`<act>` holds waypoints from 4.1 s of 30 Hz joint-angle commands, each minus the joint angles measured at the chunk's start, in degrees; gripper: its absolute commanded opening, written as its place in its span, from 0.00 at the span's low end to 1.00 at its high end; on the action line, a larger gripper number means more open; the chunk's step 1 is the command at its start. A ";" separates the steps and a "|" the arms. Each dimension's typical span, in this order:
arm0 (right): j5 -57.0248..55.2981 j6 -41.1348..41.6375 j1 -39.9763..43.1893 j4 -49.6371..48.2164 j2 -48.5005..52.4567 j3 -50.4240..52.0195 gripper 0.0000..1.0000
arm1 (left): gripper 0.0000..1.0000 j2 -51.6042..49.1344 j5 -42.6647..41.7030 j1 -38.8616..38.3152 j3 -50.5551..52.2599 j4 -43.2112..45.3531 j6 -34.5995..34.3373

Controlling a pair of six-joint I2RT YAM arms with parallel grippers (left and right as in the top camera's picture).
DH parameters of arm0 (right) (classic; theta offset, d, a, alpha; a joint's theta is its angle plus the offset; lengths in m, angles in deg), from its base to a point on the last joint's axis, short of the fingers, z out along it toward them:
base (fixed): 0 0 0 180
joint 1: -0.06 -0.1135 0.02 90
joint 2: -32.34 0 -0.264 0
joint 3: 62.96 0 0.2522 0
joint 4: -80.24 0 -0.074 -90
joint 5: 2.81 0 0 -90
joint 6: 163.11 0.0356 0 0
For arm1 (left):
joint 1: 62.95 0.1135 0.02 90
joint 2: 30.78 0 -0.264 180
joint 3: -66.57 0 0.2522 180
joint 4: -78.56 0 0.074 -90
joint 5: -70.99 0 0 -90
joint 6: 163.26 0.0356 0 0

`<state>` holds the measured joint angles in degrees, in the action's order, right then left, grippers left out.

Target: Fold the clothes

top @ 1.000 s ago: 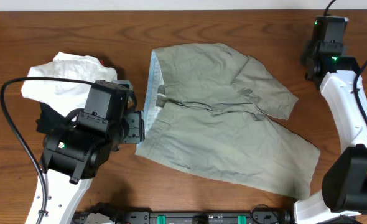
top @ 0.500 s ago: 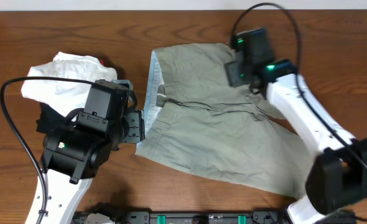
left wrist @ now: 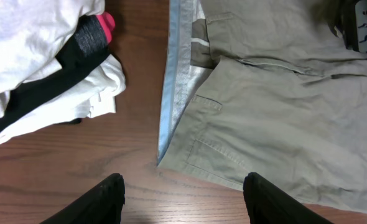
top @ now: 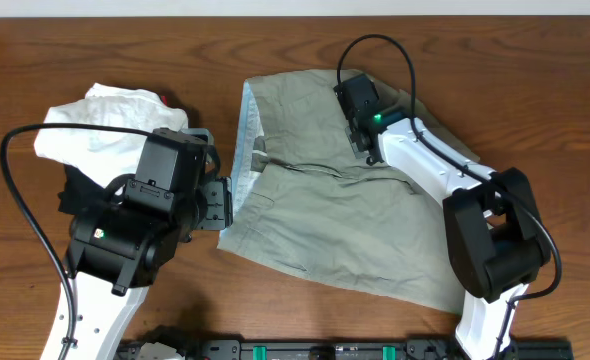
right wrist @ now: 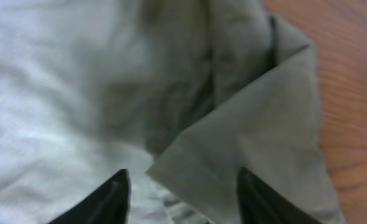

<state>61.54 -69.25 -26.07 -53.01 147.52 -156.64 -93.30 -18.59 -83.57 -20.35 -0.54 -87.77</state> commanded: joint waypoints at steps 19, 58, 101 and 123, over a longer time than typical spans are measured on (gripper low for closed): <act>-6.67 1.07 -1.16 3.98 1.20 -0.42 0.54 | 0.64 0.04 0.48 0.35 -0.83 -0.87 0.96; 15.50 -1.97 36.63 4.13 -2.45 -13.79 0.75 | 0.64 0.02 0.50 0.35 -0.83 -0.35 0.96; 18.88 7.15 32.65 16.41 2.08 -8.44 0.13 | 0.64 0.02 0.48 0.35 -0.83 0.98 0.94; 26.82 5.49 50.49 11.50 2.14 -8.44 0.42 | 0.64 0.02 0.50 0.35 -0.83 1.38 0.94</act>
<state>80.53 -61.40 24.70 -41.79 149.22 -165.32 -93.30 -18.59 -83.57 -20.35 0.70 -87.79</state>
